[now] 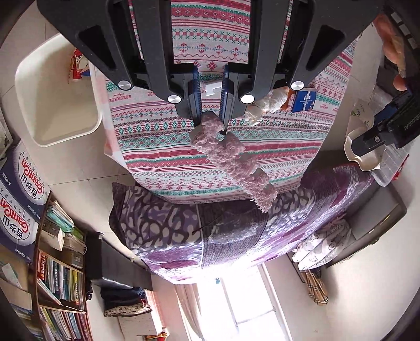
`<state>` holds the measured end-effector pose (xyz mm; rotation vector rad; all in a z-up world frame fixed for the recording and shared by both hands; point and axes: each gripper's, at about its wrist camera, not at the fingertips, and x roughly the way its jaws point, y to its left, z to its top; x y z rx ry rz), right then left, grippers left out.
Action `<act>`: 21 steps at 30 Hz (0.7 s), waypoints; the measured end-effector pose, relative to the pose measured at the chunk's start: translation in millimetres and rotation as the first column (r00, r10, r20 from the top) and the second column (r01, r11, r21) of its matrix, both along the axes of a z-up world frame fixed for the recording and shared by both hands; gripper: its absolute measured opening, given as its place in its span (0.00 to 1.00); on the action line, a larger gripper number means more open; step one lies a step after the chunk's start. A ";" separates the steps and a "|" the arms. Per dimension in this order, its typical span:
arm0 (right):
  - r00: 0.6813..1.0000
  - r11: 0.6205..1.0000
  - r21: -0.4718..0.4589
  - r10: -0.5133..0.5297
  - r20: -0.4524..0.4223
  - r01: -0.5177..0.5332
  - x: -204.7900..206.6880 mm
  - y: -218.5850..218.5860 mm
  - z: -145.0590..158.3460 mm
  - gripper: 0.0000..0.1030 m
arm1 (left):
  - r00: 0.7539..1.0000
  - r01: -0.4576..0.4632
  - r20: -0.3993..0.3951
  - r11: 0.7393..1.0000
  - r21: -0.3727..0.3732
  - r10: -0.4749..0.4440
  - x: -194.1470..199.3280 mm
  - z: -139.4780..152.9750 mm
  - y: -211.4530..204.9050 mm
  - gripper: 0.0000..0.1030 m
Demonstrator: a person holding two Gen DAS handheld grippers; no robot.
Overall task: Collect trash
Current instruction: 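Carry the pink strip into the bin and open the right tool while the left tool holds the tissue pack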
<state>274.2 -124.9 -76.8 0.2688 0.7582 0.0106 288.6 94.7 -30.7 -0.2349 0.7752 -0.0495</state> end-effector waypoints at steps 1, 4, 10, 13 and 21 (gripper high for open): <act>1.000 1.000 0.000 -0.008 0.001 0.008 -0.9 -4.2 0.9 0.12 | 1.000 0.007 0.005 1.000 0.010 -0.008 -0.2 0.2 -5.5 0.76; 0.999 0.999 0.003 -0.038 0.003 0.038 -3.8 -18.2 2.9 0.12 | 0.999 0.028 0.018 0.999 0.038 -0.029 -1.3 0.6 -21.5 0.76; 0.995 0.995 0.005 -0.100 0.004 0.100 -10.7 -46.6 7.1 0.12 | 0.997 0.058 0.038 0.996 0.073 -0.061 -1.3 0.1 -49.5 0.76; 0.991 0.991 -0.005 -0.137 0.005 0.137 -15.1 -61.2 8.5 0.12 | 0.996 0.075 0.047 0.992 0.098 -0.080 -1.8 -1.1 -65.8 0.76; 0.963 0.963 -0.028 -0.270 -0.022 0.270 -23.2 -107.7 5.9 0.12 | 0.988 0.139 0.049 0.981 0.135 -0.147 -2.3 -6.5 -106.4 0.76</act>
